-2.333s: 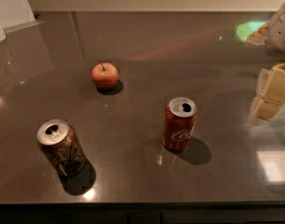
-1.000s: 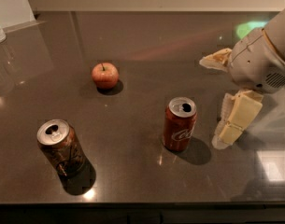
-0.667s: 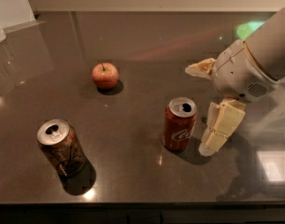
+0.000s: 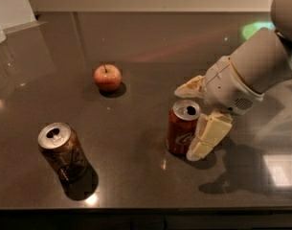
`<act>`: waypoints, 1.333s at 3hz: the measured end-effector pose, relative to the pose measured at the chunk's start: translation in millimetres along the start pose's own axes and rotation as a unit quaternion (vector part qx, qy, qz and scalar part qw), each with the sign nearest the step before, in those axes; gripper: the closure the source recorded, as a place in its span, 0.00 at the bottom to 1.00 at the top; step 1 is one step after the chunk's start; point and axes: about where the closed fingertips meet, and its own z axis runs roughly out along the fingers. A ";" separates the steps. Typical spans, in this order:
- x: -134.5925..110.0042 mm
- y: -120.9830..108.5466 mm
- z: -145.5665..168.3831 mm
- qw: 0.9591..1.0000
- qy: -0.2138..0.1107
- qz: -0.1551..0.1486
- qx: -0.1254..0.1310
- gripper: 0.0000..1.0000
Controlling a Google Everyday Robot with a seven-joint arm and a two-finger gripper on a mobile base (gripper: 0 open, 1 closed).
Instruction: Move coke can near orange can
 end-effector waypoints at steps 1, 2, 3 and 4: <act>-2.8 -0.5 3.2 1.000 0.001 0.003 -0.007 0.41; -9.4 -1.9 3.5 1.000 -0.002 0.009 -0.014 0.64; -31.3 -1.1 2.7 1.000 -0.013 0.007 -0.025 0.87; -67.4 7.2 6.7 0.998 -0.034 -0.010 -0.044 1.00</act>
Offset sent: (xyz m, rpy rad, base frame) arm 0.0035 0.0141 0.0070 0.0126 0.0581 -0.0081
